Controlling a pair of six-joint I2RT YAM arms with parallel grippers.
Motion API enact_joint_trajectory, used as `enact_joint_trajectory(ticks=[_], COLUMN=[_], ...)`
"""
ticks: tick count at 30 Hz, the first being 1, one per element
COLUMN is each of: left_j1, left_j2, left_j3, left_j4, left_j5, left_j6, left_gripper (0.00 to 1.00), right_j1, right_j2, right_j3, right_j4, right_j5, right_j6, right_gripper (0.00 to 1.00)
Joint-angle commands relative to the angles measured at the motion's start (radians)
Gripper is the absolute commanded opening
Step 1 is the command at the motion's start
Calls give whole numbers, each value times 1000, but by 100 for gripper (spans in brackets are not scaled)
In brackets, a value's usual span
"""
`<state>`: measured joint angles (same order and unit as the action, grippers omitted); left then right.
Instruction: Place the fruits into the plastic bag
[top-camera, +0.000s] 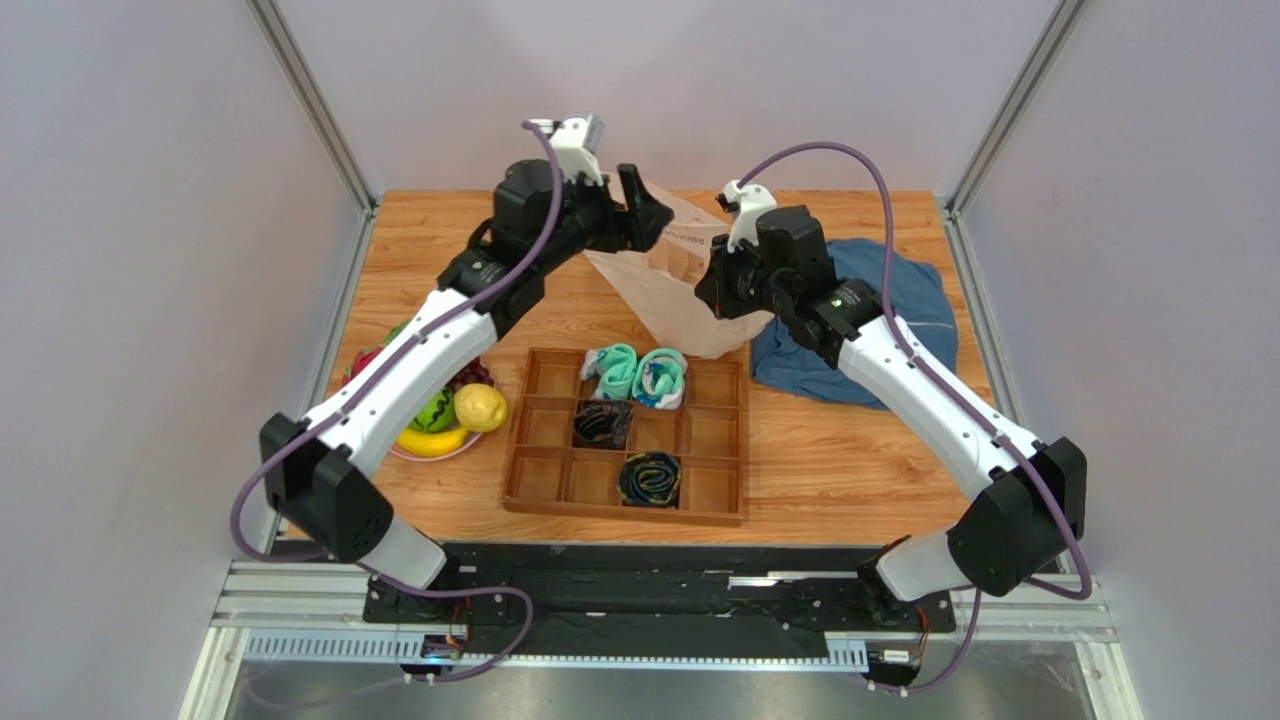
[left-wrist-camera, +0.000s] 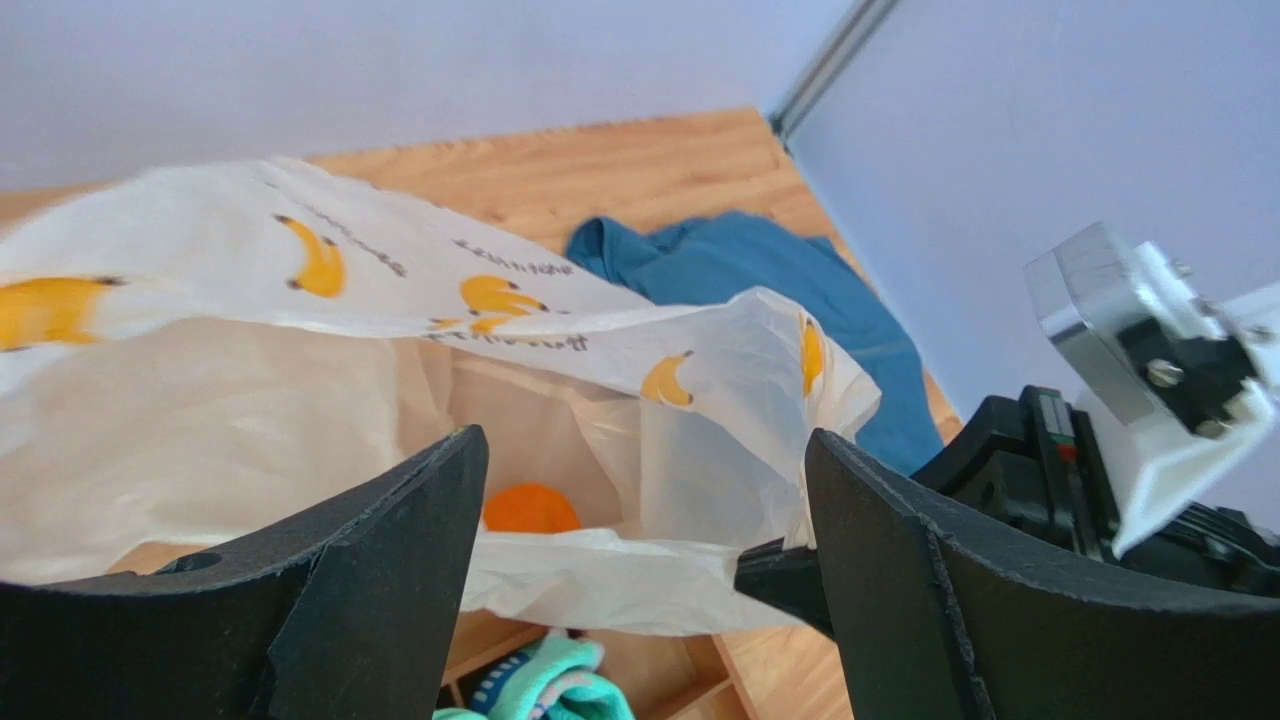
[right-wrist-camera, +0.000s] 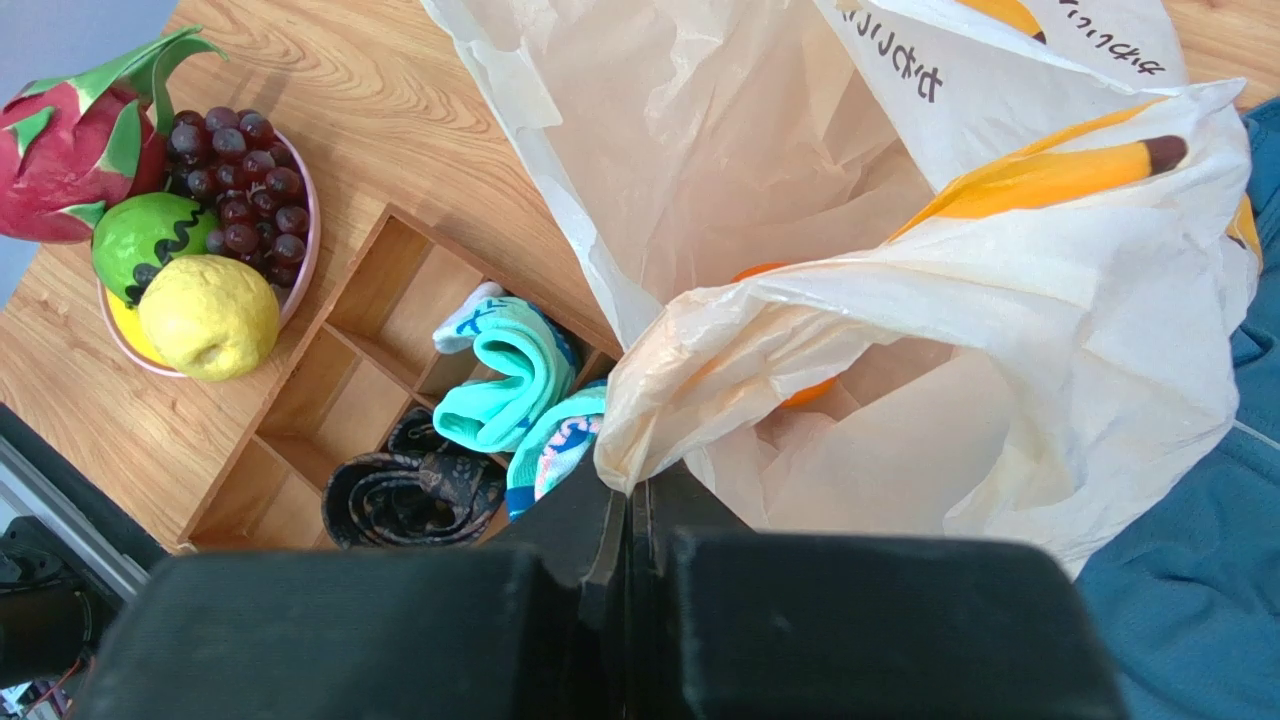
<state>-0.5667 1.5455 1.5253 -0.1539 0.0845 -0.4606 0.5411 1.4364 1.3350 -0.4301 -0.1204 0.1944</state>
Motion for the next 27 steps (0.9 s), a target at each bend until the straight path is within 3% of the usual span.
enact_joint_trajectory(ticks=[1, 10, 17, 22, 27], left_j1=[54, 257, 473, 472, 452], left_j2=[-141, -438, -571, -581, -617], left_j3=[-108, -367, -476, -508, -623], left_j4=[-1, -188, -357, -415, -463], left_j5=[-83, -232, -227, -152, -126], left_j6=[23, 45, 92, 88, -9], left_gripper=[86, 87, 88, 87, 86], right_j1=[5, 3, 5, 5, 3], right_j2=[-42, -48, -39, -30, -25], right_j3=[1, -10, -19, -19, -8], right_j4=[17, 22, 28, 33, 28], right_j5=[13, 16, 5, 5, 7], right_j6=[4, 10, 19, 19, 16], right_gripper=[1, 1, 1, 1, 2])
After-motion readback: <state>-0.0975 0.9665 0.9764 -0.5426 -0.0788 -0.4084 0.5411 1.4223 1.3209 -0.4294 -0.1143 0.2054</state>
